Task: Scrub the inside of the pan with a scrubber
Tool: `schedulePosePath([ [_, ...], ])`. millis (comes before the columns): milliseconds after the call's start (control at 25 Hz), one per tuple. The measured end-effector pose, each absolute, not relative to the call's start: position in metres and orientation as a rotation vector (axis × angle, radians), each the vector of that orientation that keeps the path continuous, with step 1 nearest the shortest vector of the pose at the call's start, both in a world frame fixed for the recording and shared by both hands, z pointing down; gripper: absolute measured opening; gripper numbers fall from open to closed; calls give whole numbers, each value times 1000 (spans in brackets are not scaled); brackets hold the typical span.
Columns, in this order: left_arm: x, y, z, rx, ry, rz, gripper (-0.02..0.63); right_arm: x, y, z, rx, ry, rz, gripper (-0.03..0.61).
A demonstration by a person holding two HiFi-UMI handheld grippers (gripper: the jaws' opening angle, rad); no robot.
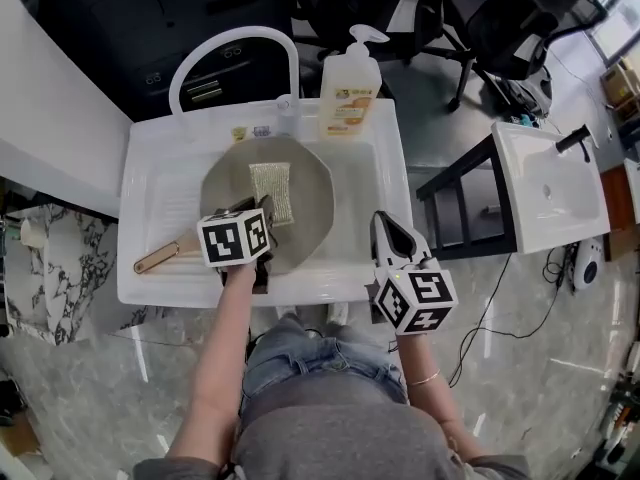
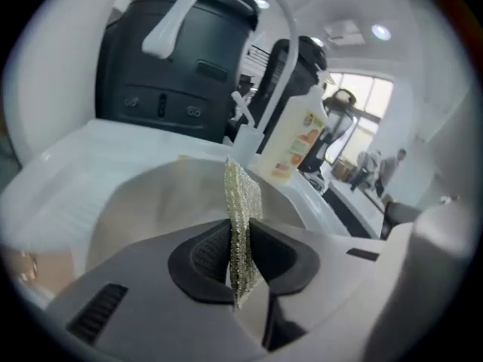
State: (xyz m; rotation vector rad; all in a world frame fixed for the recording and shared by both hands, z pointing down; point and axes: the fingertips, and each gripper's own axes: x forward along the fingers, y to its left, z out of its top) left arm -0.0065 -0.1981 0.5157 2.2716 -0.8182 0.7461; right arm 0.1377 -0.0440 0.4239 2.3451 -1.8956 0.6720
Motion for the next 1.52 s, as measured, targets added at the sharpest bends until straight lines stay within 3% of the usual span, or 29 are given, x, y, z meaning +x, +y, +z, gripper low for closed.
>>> schedulePosePath([
  [200,10,-176,527,2000,-911,518,67,150,-37,425,2278,-1986,674,11],
  [520,20,-137,555,1819,-941,536,69,157,-33,431,2174,-2101,707,11],
  [1520,-63,-115,577,2110,-848,1447,67,138,-57,439,2067,-2192,761,11],
])
